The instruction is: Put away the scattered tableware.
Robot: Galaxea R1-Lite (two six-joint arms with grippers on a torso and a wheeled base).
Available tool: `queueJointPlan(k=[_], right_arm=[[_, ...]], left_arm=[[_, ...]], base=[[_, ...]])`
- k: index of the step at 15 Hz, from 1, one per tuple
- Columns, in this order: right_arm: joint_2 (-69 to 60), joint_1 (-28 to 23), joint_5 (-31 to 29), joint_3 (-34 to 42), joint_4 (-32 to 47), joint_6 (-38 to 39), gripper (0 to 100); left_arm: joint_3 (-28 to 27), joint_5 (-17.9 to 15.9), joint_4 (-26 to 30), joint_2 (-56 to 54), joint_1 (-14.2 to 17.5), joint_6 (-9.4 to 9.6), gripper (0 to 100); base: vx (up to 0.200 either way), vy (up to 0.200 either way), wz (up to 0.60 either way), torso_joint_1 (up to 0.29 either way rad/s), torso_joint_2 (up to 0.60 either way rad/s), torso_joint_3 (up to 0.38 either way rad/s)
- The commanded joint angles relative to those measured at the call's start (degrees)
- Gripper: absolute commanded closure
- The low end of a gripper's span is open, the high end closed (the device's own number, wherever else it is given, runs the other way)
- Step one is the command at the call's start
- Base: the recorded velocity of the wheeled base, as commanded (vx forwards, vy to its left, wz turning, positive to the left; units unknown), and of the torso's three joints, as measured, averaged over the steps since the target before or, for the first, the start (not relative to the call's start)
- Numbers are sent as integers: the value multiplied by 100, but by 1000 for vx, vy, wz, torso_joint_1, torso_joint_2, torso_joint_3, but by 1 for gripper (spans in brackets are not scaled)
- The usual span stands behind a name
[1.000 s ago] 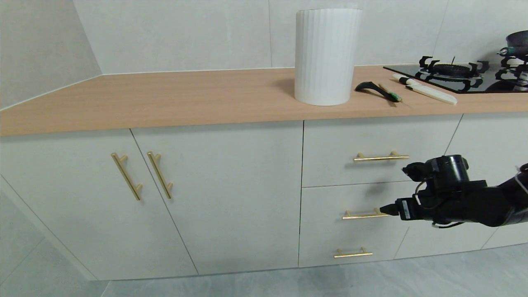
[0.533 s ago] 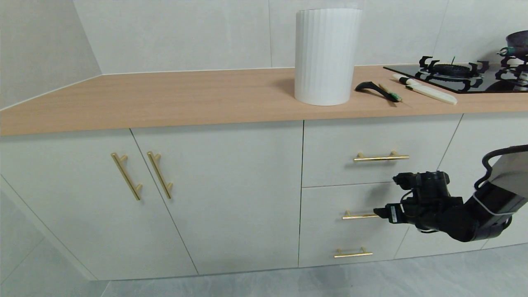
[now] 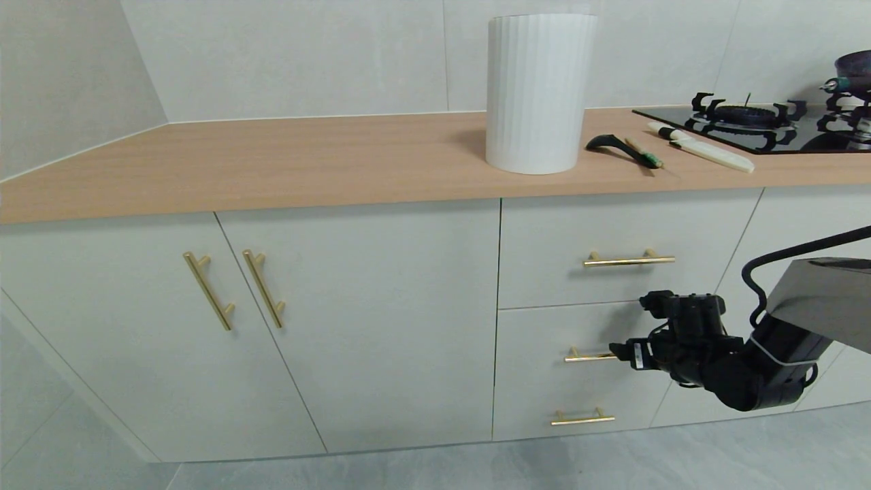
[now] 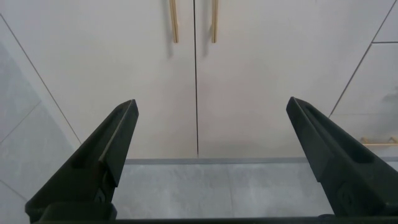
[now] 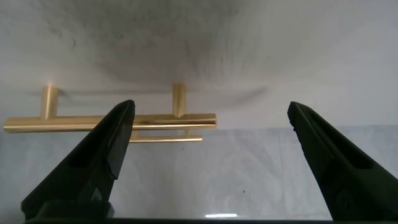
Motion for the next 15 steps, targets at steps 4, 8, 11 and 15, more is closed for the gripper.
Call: queueJointPlan(k=[4,8,11,15], right_arm=[[213,9,-4,-92,-169,75,0],[310,9,-4,-109,-275,57,0],[319,9,-4,-74,-275,40,0],[319,9,5,75,-266,-136,0]], left_arm=[[-4,2,0,7,2,-1,0],[-4,2,0,7,2,-1,0],[5,2,0,7,2,-1,0],[-4,2,0,7,2,-1,0]], base=[[0,0,0,0,0,0],[0,0,0,0,0,0],[0,0,0,0,0,0],[0,0,0,0,0,0]])
